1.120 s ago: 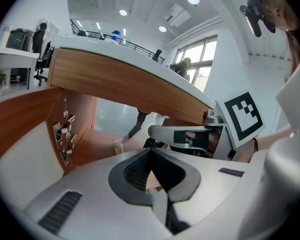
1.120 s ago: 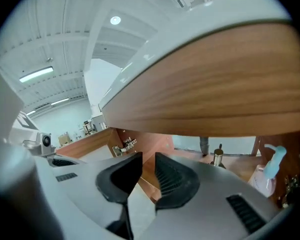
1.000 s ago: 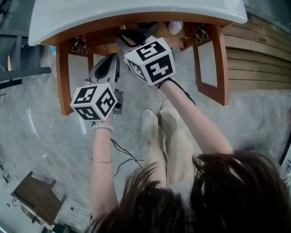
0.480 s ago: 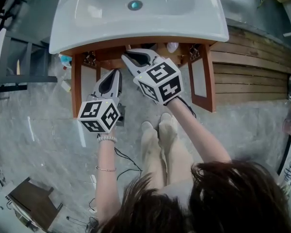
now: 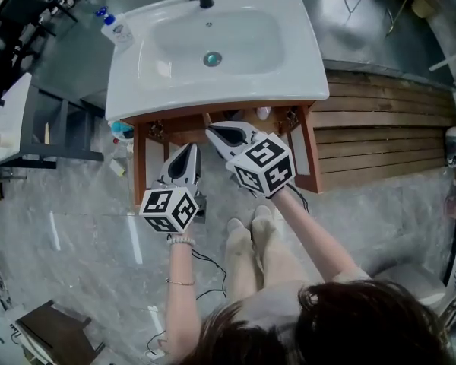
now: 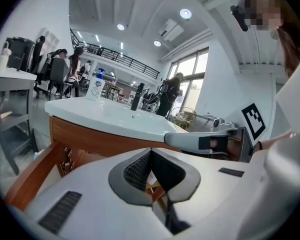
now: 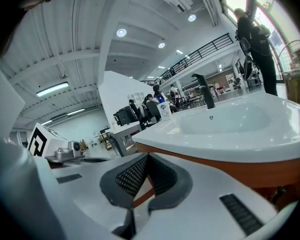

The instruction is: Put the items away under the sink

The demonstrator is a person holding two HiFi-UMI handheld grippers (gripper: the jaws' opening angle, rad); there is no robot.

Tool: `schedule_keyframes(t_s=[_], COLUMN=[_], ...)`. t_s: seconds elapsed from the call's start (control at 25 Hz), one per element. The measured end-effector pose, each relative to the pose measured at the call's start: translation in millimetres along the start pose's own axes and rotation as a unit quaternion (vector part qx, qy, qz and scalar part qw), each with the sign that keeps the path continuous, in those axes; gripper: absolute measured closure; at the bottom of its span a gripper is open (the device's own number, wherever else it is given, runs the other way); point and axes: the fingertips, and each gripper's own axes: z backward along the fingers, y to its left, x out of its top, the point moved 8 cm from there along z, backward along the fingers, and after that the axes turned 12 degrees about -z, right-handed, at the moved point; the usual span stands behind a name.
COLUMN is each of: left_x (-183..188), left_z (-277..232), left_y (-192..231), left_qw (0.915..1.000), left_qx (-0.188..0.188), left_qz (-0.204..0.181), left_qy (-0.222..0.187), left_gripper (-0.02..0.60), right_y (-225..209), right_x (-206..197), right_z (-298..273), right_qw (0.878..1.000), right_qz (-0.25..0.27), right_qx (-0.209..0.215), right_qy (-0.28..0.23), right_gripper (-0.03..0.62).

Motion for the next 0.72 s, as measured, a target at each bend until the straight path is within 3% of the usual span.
schedule_keyframes(t_s=[0.36, 0.72], left_x=[36.8, 62.6], left_z=[20.7, 48.1], left_y=[-24.1, -50.0], left_qw=[0.9993, 0.9964], left_qx=[-0.025, -0.033], left_qz=[-0.012, 0.014], left_qy=[-0.027, -0.077], left_gripper=[0.581, 0.581], right_y=[27.5, 55.0], right_x=[20.2, 46.1], right_z=[37.6, 73.5], right_qw=[1.0, 0.995], right_qz=[-0.005, -0.044], right_qx=[0.019, 0.038], right_qy=[-0.023, -0.08], right_gripper=[0.577, 0.577])
